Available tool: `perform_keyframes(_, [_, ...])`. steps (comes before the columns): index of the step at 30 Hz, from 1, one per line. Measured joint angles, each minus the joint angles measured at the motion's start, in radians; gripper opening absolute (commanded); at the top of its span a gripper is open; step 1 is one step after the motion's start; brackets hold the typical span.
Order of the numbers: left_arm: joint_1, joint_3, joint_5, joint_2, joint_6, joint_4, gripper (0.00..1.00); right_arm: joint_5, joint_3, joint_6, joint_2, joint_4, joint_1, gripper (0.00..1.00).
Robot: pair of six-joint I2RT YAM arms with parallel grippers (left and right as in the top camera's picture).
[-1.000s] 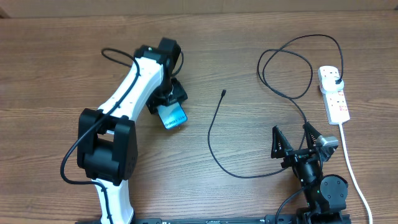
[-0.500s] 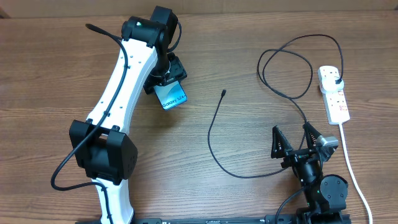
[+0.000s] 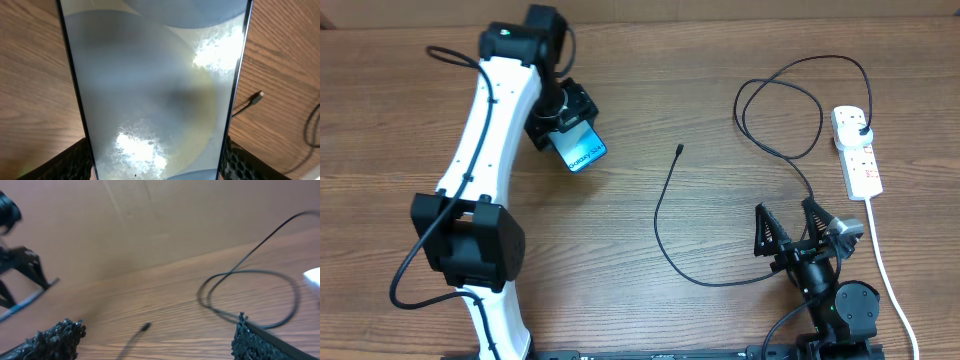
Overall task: Plug charger to phone and switch on socket
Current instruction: 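Move the right gripper forward over the USB-C cable end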
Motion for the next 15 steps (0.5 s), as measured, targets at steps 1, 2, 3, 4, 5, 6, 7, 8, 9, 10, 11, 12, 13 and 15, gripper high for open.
perform_keyframes(1, [0.011, 0.0, 0.015, 0.0, -0.003, -0.004, 0.44, -0.018, 0.0, 0.026, 0.0, 0.0, 0.0, 1.0])
perform_keyframes(2, [0.023, 0.0, 0.029, 0.0, -0.005, -0.009, 0.45, -0.042, 0.0, 0.057, 0.0, 0.001, 0.0, 1.0])
perform_keyframes(3, [0.035, 0.0, 0.045, 0.0, -0.008, -0.016, 0.45, -0.061, 0.0, 0.08, 0.002, 0.001, 0.0, 1.0])
perform_keyframes(4, [0.045, 0.0, 0.06, 0.0, -0.011, -0.021, 0.45, -0.086, 0.0, 0.103, 0.006, -0.004, 0.0, 1.0])
perform_keyframes(5, [0.052, 0.0, 0.073, 0.0, -0.011, -0.024, 0.45, -0.102, 0.001, 0.119, 0.014, -0.017, 0.0, 1.0])
perform_keyframes(6, [0.058, 0.0, 0.086, 0.0, -0.011, -0.028, 0.45, -0.118, 0.003, 0.137, 0.026, -0.046, 0.0, 1.0])
perform_keyframes(7, [0.063, 0.0, 0.098, 0.0, -0.011, -0.032, 0.45, -0.129, 0.01, 0.151, 0.05, -0.075, 0.0, 1.0])
perform_keyframes(8, [0.068, 0.0, 0.108, 0.0, -0.011, -0.037, 0.45, -0.137, 0.021, 0.159, 0.072, -0.092, 0.0, 1.0])
perform_keyframes(9, [0.07, 0.0, 0.117, 0.0, -0.011, -0.042, 0.45, -0.147, 0.038, 0.169, 0.099, -0.118, 0.0, 1.0])
perform_keyframes(10, [0.075, 0.0, 0.126, 0.0, -0.012, -0.048, 0.45, -0.158, 0.062, 0.177, 0.132, -0.142, 0.0, 1.0])
perform_keyframes(11, [0.077, 0.0, 0.132, 0.0, -0.012, -0.051, 0.45, -0.166, 0.086, 0.182, 0.16, -0.161, 0.0, 1.0])
perform_keyframes(12, [0.082, 0.0, 0.14, 0.0, -0.012, -0.054, 0.45, -0.174, 0.136, 0.187, 0.214, -0.194, 0.0, 1.0])
perform_keyframes(13, [0.085, 0.0, 0.147, 0.0, -0.012, -0.057, 0.45, -0.18, 0.162, 0.19, 0.243, -0.205, 0.0, 1.0])
perform_keyframes(15, [0.094, 0.0, 0.162, 0.0, -0.014, -0.062, 0.45, -0.193, 0.257, 0.194, 0.336, -0.257, 0.0, 1.0])
